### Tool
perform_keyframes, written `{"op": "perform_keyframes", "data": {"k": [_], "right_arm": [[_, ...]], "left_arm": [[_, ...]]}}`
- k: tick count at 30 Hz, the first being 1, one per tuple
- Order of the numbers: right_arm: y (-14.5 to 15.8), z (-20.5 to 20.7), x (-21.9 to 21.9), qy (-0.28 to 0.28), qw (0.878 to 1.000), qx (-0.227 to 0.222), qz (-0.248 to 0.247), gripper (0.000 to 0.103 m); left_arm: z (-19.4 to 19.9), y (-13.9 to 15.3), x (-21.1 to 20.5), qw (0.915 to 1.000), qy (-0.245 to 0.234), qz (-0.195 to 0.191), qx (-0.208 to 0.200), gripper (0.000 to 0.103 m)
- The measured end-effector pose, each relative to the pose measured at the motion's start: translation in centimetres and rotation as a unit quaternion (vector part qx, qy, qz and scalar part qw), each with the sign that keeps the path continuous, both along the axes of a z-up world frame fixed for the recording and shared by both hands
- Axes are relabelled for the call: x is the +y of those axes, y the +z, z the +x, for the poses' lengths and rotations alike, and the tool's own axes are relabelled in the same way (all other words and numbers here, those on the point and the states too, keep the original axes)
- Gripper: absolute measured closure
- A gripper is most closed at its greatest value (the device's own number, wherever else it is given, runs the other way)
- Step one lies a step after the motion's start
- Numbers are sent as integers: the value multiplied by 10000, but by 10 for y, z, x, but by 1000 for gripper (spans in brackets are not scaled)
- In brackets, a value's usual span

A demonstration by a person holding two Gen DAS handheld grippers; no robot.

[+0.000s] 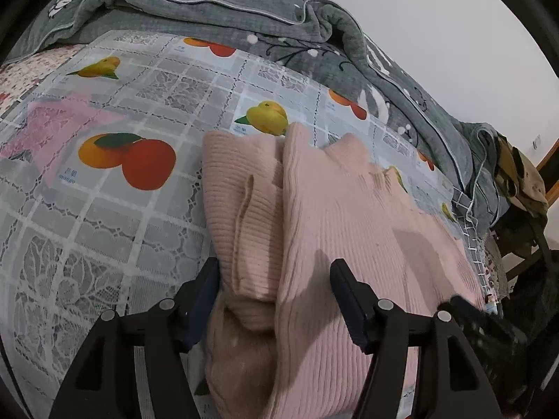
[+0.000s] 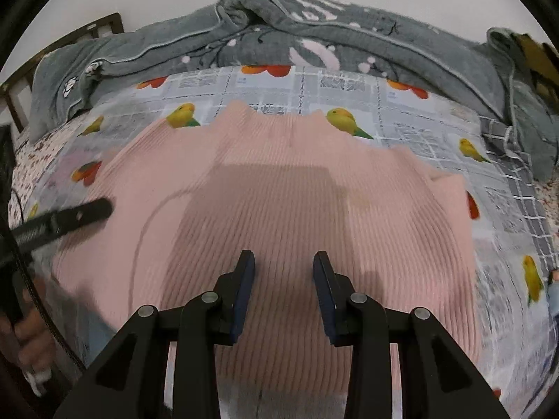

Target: Fold small clothes

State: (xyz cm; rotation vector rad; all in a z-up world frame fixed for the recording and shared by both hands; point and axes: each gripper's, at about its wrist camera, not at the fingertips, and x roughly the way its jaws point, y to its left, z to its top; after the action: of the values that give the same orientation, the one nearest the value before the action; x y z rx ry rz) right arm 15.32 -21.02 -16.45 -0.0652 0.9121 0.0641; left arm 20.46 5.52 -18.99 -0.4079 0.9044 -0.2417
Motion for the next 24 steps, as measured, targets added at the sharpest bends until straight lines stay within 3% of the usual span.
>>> {"op": "perform_keyframes", "data": {"k": [10,18,22,24], "right_arm": [[-23,-5,2,-127,9998,-144,67,67],[-19,-4,3,-194,9995,-204,112,67],[-5,-3,6,-232,9978,-617,41,67],[-6,6,6,-298,9979,-581,-24,67]], "left_arm": [[-1,-1,-2,9999,-16,94,-34,41],[-1,-2,-3,9999,9,104,-86,40],[0,-3,-3,9999,18,105,-80,40],[2,-3,-3,9999,34,92,-72,40]]}}
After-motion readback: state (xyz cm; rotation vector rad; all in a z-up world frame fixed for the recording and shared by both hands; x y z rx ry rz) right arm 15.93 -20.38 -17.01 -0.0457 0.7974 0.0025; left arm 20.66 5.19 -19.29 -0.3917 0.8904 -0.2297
